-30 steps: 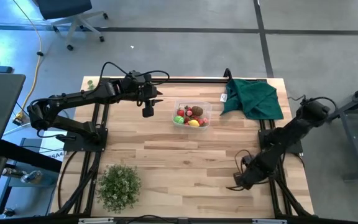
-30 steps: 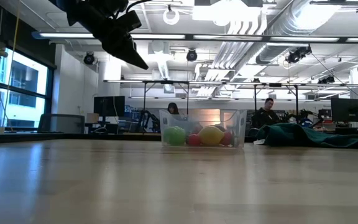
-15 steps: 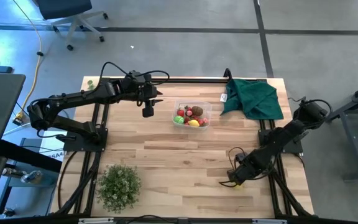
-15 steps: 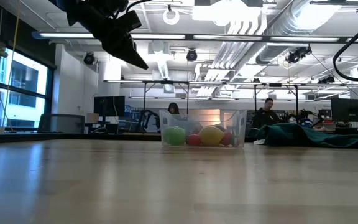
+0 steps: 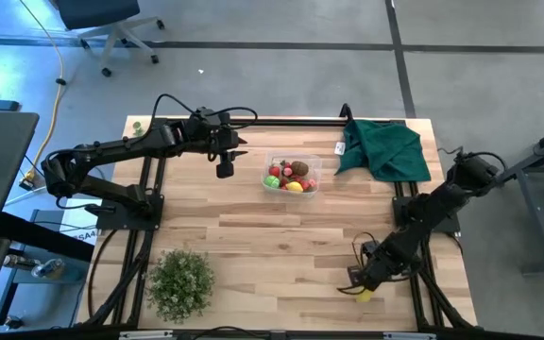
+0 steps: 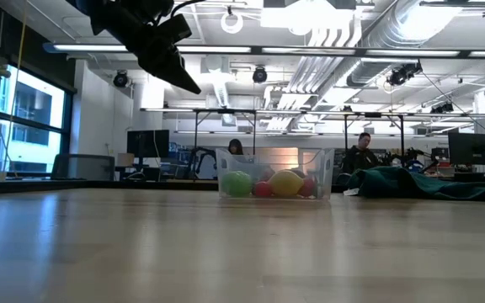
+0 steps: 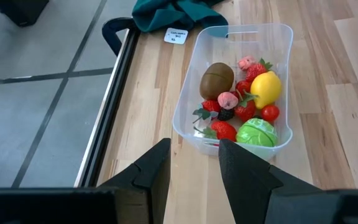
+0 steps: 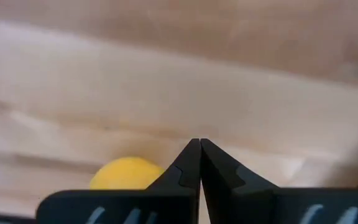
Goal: Pick and placing Produce into tupperware
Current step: Put the yellow lemon into the transparent bin
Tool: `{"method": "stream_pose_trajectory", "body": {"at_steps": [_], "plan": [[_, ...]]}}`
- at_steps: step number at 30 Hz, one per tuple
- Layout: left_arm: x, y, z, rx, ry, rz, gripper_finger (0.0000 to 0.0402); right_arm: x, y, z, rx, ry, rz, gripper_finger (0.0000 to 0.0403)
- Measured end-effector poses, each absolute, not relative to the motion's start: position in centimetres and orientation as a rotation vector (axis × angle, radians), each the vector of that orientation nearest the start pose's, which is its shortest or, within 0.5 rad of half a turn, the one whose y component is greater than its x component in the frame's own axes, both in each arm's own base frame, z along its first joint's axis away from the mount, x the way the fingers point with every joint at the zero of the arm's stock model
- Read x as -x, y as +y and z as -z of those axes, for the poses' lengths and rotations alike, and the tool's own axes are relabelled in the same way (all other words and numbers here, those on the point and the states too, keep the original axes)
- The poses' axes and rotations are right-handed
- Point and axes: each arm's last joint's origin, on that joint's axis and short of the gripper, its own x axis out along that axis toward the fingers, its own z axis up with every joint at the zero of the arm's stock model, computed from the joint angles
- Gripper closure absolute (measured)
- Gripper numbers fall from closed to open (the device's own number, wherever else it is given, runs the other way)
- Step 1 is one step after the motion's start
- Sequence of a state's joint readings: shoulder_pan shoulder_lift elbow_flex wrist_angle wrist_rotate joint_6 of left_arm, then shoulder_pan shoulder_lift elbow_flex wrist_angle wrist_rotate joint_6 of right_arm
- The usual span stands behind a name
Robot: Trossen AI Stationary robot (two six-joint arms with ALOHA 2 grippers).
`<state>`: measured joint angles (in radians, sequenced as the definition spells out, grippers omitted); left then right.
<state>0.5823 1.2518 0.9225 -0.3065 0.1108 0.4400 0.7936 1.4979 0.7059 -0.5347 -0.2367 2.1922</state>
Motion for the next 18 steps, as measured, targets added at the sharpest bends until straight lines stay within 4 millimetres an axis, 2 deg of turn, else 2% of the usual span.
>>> {"method": "stream_pose_trajectory", "body": {"at_steps": [7, 12, 18], "plan": [[-22.4, 14.4, -27.4, -0.201, 0.688, -0.312, 0.0277, -15.0, 19.3, -14.8, -1.36, 1.602, 0.895, 0.0403], [-22.4, 14.4, -27.4, -0.201, 0.688, -0.313, 0.0277, -15.2, 21.1, -16.4, -1.395, 1.691, 0.785, 0.0403], [-22.4, 14.4, -27.4, -0.201, 0.688, -0.312, 0.0277, -15.3, 20.6, -16.4, -1.379, 1.692, 0.852, 0.0403]]}}
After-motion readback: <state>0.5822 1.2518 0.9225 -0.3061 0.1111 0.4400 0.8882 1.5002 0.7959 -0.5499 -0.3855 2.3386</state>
